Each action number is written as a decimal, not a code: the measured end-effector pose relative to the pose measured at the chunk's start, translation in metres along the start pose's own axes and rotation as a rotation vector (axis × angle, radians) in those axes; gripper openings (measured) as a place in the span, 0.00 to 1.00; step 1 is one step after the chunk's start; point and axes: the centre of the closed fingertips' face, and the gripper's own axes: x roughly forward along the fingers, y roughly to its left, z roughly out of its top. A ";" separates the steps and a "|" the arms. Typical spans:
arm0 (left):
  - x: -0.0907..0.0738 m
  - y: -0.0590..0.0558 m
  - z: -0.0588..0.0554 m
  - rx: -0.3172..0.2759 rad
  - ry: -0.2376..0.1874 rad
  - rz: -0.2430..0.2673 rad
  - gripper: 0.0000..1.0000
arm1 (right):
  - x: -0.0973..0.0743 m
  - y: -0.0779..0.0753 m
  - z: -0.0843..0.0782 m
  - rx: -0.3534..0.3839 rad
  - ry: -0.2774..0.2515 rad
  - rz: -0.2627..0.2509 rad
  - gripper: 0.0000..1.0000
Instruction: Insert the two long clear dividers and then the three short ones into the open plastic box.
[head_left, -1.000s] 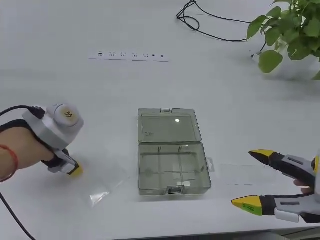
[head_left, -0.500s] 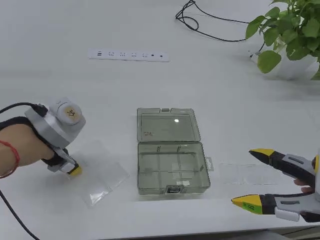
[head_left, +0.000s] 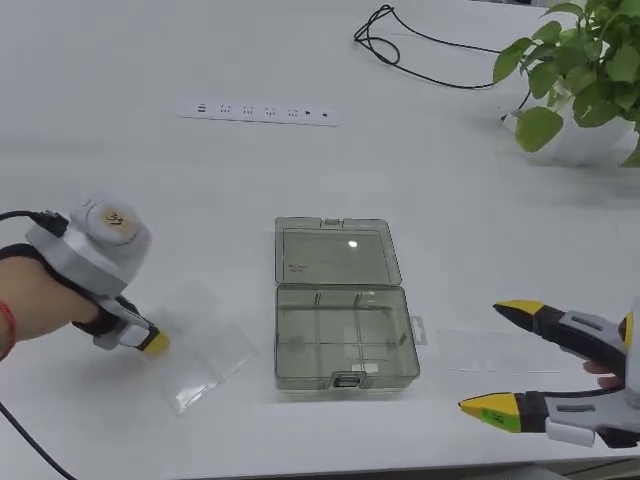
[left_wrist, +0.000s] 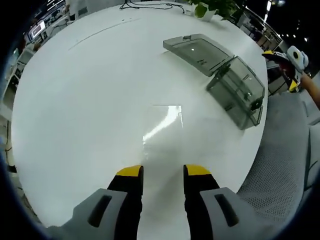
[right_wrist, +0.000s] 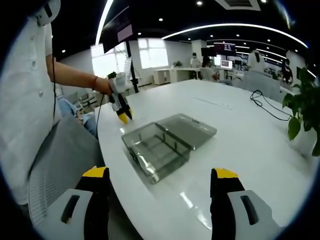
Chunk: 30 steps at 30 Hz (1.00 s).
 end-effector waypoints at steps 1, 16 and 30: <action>-0.001 -0.001 0.001 -0.015 -0.015 -0.009 0.30 | 0.000 0.001 0.001 -0.003 0.000 0.003 0.84; -0.029 -0.023 0.025 -0.137 -0.212 -0.078 0.30 | 0.005 0.007 0.019 -0.019 -0.021 0.022 0.83; -0.066 -0.073 0.070 -0.214 -0.465 -0.198 0.30 | 0.013 0.023 0.067 0.019 -0.100 0.033 0.73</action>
